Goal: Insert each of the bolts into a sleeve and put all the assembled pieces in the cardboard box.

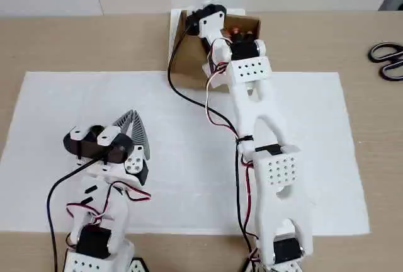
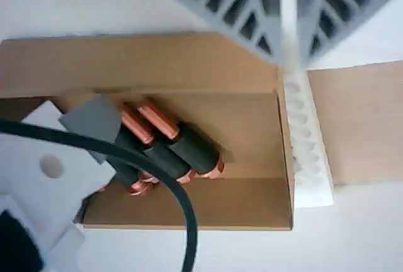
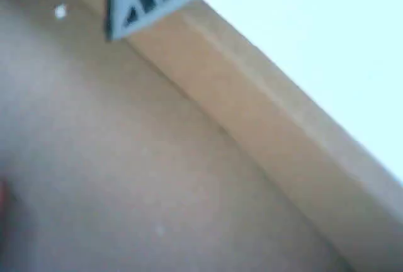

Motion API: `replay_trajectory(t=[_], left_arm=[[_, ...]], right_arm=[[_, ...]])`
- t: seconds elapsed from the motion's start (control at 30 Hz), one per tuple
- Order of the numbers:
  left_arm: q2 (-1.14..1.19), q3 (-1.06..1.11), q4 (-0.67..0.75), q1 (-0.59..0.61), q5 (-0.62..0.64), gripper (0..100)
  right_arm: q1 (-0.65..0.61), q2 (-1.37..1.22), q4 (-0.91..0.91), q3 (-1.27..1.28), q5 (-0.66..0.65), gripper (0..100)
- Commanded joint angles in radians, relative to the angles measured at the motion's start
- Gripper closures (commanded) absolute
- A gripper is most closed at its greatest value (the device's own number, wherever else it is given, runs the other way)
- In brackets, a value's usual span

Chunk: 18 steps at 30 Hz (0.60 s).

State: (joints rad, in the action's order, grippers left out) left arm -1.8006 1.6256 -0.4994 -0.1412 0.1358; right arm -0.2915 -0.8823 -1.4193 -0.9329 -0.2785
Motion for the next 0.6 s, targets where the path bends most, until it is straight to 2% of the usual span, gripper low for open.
replay_trajectory(t=[0.0, 0.2, 0.3, 0.57], left_arm=[[-0.012, -0.008, 0.026, 0.009, 0.002, 99], [-0.012, -0.007, 0.026, 0.009, 0.002, 99], [-0.012, -0.007, 0.026, 0.009, 0.002, 99], [-0.012, -0.008, 0.026, 0.009, 0.002, 99]], right_arm=[[-0.002, -0.005, -0.111, 0.009, -0.002, 77.8], [0.013, 0.042, -0.102, -0.080, -0.002, 77.7], [0.019, 0.036, -0.042, -0.138, -0.005, 77.6], [0.090, 0.007, 0.294, -0.150, -0.005, 77.6]])
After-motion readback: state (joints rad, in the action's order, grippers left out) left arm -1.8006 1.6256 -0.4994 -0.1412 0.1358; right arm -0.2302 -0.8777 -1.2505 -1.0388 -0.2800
